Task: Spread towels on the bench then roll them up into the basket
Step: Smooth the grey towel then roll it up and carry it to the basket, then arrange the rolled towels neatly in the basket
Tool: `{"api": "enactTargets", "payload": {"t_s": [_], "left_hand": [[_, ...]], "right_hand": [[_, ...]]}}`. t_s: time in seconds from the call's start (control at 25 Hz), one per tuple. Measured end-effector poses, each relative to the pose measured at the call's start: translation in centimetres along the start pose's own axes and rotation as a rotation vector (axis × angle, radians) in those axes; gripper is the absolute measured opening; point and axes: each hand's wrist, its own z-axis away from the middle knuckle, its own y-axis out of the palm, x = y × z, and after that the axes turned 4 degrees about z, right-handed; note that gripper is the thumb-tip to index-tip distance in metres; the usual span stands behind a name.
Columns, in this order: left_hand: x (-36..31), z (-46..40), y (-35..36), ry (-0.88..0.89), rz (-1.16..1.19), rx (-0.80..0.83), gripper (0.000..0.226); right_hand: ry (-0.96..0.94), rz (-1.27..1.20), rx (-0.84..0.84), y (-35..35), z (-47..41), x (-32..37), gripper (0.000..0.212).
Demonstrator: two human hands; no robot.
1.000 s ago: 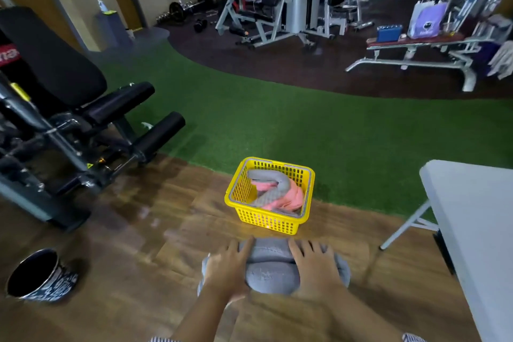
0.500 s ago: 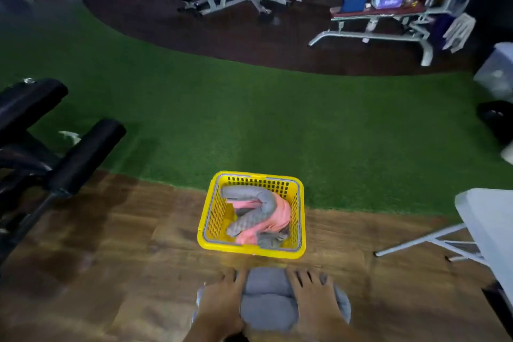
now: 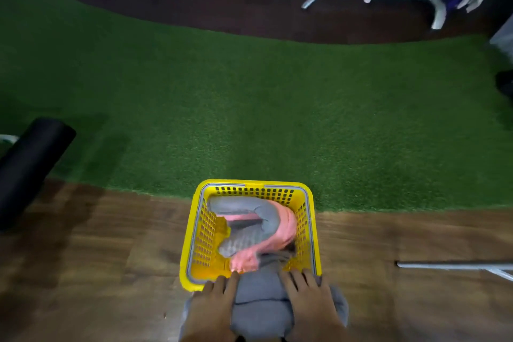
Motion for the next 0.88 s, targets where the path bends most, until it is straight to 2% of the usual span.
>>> {"api": "enactTargets", "payload": {"t_s": [0.12,0.28,0.44,0.56,0.68,0.8,0.88], "left_hand": [[3.0,-8.0,3.9,0.039,-0.076,-0.076,0.109],[8.1,-18.5,7.9,0.052,-0.141,-0.293,0.098],[11.7,-27.3,7.5,0.034,-0.166,-0.497,0.099],[14.9,-34.8,8.2,0.1,-0.212,-0.636,0.109],[17.3,-40.3,12.5,0.111,-0.181,-0.636,0.113],[17.6,-41.6,15.8,0.097,-0.207,-0.755,0.114],[17.1,-40.6,15.8,0.051,-0.217,-0.723,0.116]], "right_hand": [[-0.029,0.069,-0.057,4.9,-7.6,-2.4,0.113],[-0.046,0.151,-0.247,10.9,-17.5,-5.4,0.11],[-0.053,0.25,-0.481,11.7,-27.1,-7.4,0.108],[-0.019,0.271,-0.524,12.8,-33.2,-8.9,0.11],[0.032,0.187,-0.453,16.2,-36.7,-10.6,0.108],[-0.007,0.148,-0.551,18.0,-37.3,-11.6,0.105],[-0.017,0.197,-0.625,18.0,-36.5,-11.4,0.102]]}}
